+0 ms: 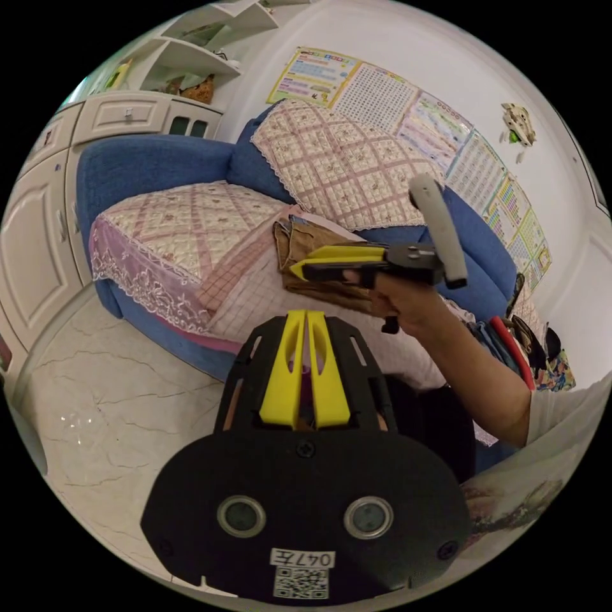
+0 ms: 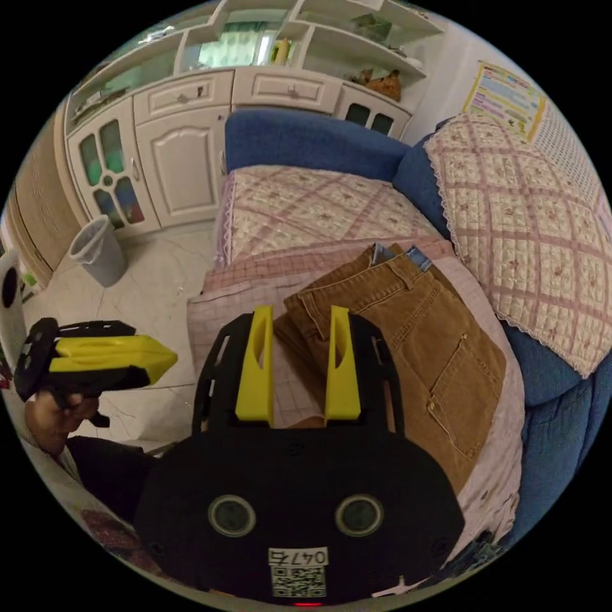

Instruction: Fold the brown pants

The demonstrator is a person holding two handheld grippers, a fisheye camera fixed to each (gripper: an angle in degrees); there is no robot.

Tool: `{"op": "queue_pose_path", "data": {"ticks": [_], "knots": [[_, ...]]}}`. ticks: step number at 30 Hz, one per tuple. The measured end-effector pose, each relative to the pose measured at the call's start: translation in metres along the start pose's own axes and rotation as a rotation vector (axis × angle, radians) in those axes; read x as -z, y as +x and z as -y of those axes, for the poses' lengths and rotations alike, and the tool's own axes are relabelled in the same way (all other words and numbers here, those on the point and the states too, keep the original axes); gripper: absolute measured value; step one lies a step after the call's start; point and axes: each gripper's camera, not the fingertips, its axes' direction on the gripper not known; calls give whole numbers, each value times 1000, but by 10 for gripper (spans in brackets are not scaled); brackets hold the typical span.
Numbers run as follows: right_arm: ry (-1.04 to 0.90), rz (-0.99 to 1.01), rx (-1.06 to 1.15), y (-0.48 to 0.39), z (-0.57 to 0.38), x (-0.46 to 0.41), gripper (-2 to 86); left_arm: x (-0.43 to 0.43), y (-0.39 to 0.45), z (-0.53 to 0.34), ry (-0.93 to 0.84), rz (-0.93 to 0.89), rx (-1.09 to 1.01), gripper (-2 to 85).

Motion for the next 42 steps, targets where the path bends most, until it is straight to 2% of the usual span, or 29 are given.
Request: {"op": "queue_pose_path", "data": {"ticks": [2, 6, 11, 14, 16, 20, 22, 27, 29, 30, 34, 42], "knots": [[-27, -64, 1, 2, -7, -34, 74, -12, -4, 10, -8, -10, 8, -10], [27, -30, -34, 36, -41, -63, 25, -43, 0, 31, -32, -46, -1, -10], [170, 180, -254, 165, -128, -40, 11, -82, 20, 47, -69, -33, -50, -10], [330, 151, -435, 273, -235, 9, 10, -102, 35, 58, -73, 20, -100, -10], [408, 61, -545, 344, -336, 47, 9, -120, 46, 70, -68, 66, -128, -10], [425, -115, -692, 418, -490, 83, 8, -151, 58, 100, -50, 91, -169, -9], [360, -227, -795, 452, -589, 82, 8, -172, 63, 129, -27, 149, -203, -9], [103, -409, -1043, 505, -776, 15, 9, -226, 67, 202, 13, 252, -261, -8], [49, -302, -1090, 519, -835, -28, 10, -263, 66, 234, -30, 281, -266, -6], [53, -310, -1119, 518, -865, -45, 10, -293, 63, 258, -99, 279, -262, -3], [69, -372, -1063, 507, -902, -63, 12, -393, 55, 327, -257, 162, -202, 27], [80, -312, -1051, 511, -967, -80, 17, -547, 42, 386, -338, 116, -63, 70]]}}
